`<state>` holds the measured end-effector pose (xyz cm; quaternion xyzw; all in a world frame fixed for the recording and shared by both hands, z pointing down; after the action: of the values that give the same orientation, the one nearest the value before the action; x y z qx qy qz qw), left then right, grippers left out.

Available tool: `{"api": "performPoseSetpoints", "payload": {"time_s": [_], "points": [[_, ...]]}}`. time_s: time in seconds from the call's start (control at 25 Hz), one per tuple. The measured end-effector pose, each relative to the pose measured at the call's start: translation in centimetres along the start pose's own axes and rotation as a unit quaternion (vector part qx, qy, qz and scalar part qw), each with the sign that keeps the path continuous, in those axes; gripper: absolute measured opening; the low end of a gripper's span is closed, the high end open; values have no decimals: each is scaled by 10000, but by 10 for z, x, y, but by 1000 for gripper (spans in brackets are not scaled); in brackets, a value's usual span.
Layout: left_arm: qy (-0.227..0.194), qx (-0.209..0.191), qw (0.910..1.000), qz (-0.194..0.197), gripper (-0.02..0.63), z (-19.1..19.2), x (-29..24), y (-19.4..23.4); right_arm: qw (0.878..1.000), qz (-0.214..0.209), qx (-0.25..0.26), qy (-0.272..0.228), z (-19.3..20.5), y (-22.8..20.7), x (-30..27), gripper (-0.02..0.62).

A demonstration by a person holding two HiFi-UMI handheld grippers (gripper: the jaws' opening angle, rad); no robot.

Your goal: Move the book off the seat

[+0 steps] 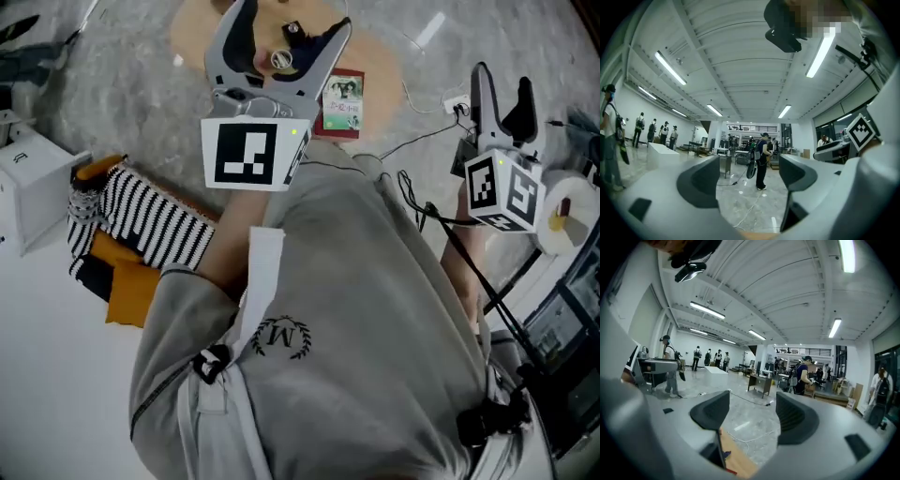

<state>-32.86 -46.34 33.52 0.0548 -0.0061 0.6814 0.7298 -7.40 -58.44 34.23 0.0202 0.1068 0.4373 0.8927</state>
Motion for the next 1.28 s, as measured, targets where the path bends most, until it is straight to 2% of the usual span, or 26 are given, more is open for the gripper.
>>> {"api": "performPoseSetpoints", "payload": {"time_s": [0.12,0.2,0.28,0.4,0.48,0.56,0.64,0.76,0.88,1.04,1.2,1.28], "points": [[79,32,9963,-855,383,-12,56,-2,9980,-519,-87,-357,-8,16,13,318],[-21,45,9871,-1601,383,-19,84,-1,9940,-958,-222,-469,-7,23,6,318],[-109,-47,9726,-2320,383,-27,112,-1,9880,-1400,-327,-568,-5,31,-2,319],[-223,-295,9450,-3250,383,-47,183,-10,9737,-2139,-367,-688,-5,65,5,318],[-271,-464,9211,-3856,383,-62,237,-20,9587,-2722,-360,-737,-7,99,12,319],[-277,-609,8929,-4452,383,-74,285,-33,9405,-3290,-321,-788,-10,131,17,319],[-241,-768,8601,-5038,383,-82,325,-50,9183,-3860,-315,-825,-12,164,21,319],[-296,-941,8060,-5837,383,-88,385,-77,8794,-4664,-266,-916,-19,217,40,319],[-470,-983,7637,-6363,382,-99,439,-92,8507,-5170,-116,-944,-29,262,68,319],[-641,-1069,7195,-6832,382,-117,508,-108,8226,-5600,109,-976,-45,310,117,319],[-842,-1015,6849,-7166,383,-126,610,-126,7959,-5953,417,-1025,-52,374,200,319],[-947,-941,6710,-7293,383,-124,668,-131,7800,-6151,434,-1070,-52,414,246,319]]}}
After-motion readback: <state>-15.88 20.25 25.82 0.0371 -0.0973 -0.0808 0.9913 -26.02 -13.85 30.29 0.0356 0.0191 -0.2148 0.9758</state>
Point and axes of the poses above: the fingertips, and each gripper's own axes: x backward along the fingers, y to its left, z out of its underside, the point moved 3 cm from there along x, backward along the fingers, and after that the axes turned 1 degree about -y, right-handed, at the moved point
